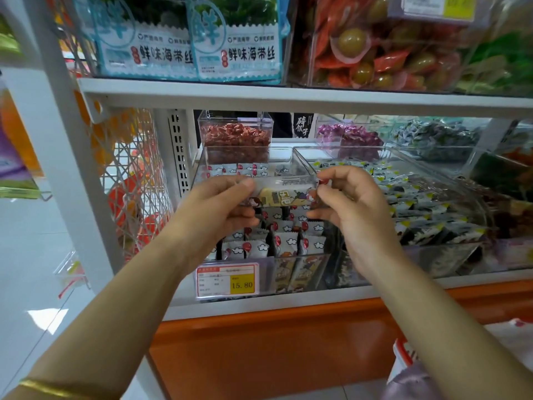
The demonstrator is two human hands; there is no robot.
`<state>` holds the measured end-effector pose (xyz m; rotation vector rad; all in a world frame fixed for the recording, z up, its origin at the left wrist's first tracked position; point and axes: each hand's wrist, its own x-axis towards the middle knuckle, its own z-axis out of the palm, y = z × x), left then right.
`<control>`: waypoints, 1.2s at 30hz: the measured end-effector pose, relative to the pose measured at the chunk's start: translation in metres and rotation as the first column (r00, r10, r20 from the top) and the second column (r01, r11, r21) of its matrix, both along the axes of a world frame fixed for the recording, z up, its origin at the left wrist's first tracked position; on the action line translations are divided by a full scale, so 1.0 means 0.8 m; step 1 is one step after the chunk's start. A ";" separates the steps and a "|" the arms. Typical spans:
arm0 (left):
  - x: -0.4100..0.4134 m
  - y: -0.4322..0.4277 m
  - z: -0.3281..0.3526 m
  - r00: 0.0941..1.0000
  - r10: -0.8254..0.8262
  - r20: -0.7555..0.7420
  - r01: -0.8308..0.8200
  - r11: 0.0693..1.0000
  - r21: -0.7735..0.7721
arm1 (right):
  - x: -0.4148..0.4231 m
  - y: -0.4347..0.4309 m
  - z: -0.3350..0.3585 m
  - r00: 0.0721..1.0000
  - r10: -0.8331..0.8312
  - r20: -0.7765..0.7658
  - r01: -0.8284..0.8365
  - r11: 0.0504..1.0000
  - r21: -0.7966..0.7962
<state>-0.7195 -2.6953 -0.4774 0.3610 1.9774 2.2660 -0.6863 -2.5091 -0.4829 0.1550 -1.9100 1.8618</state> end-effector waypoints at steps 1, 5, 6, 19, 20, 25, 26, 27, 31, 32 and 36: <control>-0.001 0.000 -0.002 0.999 0.022 -0.033 -0.024 0.998 -0.065 | 0.000 0.000 0.000 1.000 0.025 0.005 -0.025 1.000 -0.008; 0.000 -0.001 -0.003 0.998 0.030 -0.053 -0.036 0.994 -0.104 | 0.000 -0.002 -0.005 1.000 -0.026 0.012 0.024 0.990 0.136; 0.002 0.000 -0.002 0.998 0.010 -0.059 -0.016 0.994 -0.108 | -0.001 -0.004 -0.006 0.999 -0.036 0.006 0.034 0.985 0.170; 0.015 0.005 0.008 0.979 -0.090 -0.185 0.016 0.930 -0.366 | 0.002 -0.008 -0.004 0.988 -0.149 0.028 0.143 0.978 0.150; 0.015 0.005 0.008 0.982 -0.090 -0.165 0.023 0.928 -0.372 | 0.002 -0.008 -0.004 0.987 -0.160 0.013 0.156 0.973 0.171; 0.011 0.005 0.007 0.987 0.001 -0.162 -0.062 0.928 -0.367 | 0.001 -0.009 -0.009 0.984 -0.160 -0.078 0.176 0.937 0.301; 0.010 0.005 0.008 0.987 0.018 -0.159 -0.073 0.935 -0.347 | 0.001 -0.010 -0.009 0.985 -0.153 -0.080 0.170 0.937 0.306; 0.010 0.004 0.009 0.988 0.034 -0.154 -0.083 0.942 -0.325 | 0.001 -0.011 -0.009 0.986 -0.144 -0.078 0.161 0.938 0.308; 0.004 -0.002 0.007 0.963 0.124 -0.239 -0.208 0.907 -0.367 | 0.001 -0.013 -0.009 0.991 -0.100 -0.086 0.123 0.936 0.330; 0.003 -0.004 0.006 0.953 0.134 -0.271 -0.236 0.892 -0.386 | 0.001 -0.014 -0.009 0.992 -0.088 -0.085 0.111 0.936 0.333; 0.003 -0.004 0.005 0.929 0.155 -0.336 -0.288 0.875 -0.390 | 0.001 -0.015 -0.010 0.993 -0.083 -0.083 0.105 0.942 0.320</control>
